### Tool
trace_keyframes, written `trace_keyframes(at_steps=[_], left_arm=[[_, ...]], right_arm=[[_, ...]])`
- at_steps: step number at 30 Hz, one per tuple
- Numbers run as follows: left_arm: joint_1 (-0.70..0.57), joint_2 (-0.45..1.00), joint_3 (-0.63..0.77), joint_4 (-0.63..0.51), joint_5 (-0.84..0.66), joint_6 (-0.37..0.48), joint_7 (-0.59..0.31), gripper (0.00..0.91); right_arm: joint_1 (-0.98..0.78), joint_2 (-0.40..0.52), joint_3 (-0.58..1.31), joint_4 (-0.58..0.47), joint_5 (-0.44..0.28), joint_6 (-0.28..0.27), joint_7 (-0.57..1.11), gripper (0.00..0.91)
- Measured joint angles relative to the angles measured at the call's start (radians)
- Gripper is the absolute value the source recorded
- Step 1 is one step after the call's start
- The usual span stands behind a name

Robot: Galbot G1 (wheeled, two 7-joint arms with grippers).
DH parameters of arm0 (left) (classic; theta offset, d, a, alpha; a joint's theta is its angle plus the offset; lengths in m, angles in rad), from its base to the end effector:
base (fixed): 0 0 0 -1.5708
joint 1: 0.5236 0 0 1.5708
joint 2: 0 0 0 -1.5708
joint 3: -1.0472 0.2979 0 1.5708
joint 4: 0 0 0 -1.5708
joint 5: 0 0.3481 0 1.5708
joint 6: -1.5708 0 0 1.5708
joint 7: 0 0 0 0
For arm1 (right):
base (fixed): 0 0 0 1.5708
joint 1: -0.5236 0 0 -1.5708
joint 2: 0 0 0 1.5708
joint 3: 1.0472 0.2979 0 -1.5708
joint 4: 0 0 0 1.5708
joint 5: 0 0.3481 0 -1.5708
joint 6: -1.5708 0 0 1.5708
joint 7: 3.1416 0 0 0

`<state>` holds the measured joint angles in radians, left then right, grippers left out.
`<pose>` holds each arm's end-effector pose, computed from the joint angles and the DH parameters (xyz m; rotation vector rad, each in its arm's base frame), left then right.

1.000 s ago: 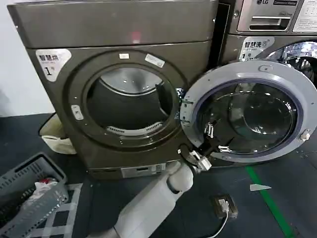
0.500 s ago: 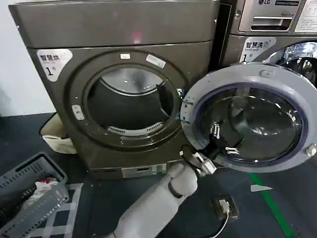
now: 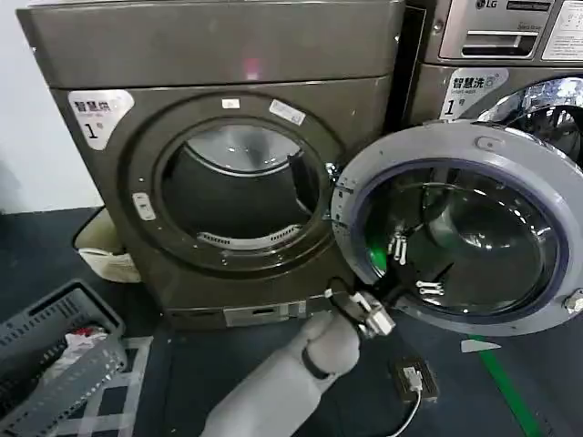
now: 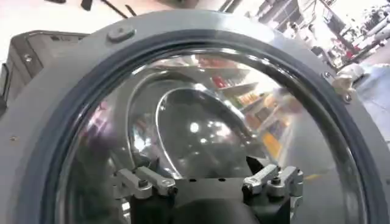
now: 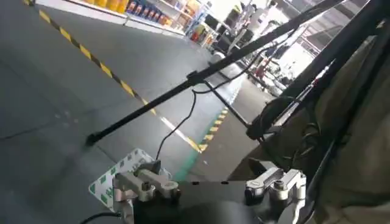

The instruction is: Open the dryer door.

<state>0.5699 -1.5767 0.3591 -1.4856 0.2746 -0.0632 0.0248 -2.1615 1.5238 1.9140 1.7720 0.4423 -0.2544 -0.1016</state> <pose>0.3454 -0.2698 -0.1883 1.0877 2.3060 0.6167 -0.1636 -0.3459 -0.1485 -1.4332 -2.0149 0.4096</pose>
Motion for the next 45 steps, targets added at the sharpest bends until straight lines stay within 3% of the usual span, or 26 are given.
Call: trace_keyframes(at_steps=[14,25,33,45], left_arm=[[0.061,0.097,-0.002,-0.107,-0.024,0.007,0.004,0.907],[0.175,0.351,-0.076,-0.345,-0.103,0.020,0.021,0.907],[0.356,0.587,-0.232,-0.518,-0.181,-0.027,0.031,0.907],[0.597,0.879,-0.559,-0.499,-0.344,-0.028,0.047,0.907]], right_arm=[[0.006,0.009,-0.016,0.028,0.000,0.006,0.000,0.907],[0.009,0.018,-0.026,0.056,-0.002,0.013,-0.003,0.907],[0.015,0.015,-0.038,0.081,-0.001,0.014,-0.004,0.907],[0.039,0.014,-0.078,0.119,-0.006,0.014,-0.001,0.907]])
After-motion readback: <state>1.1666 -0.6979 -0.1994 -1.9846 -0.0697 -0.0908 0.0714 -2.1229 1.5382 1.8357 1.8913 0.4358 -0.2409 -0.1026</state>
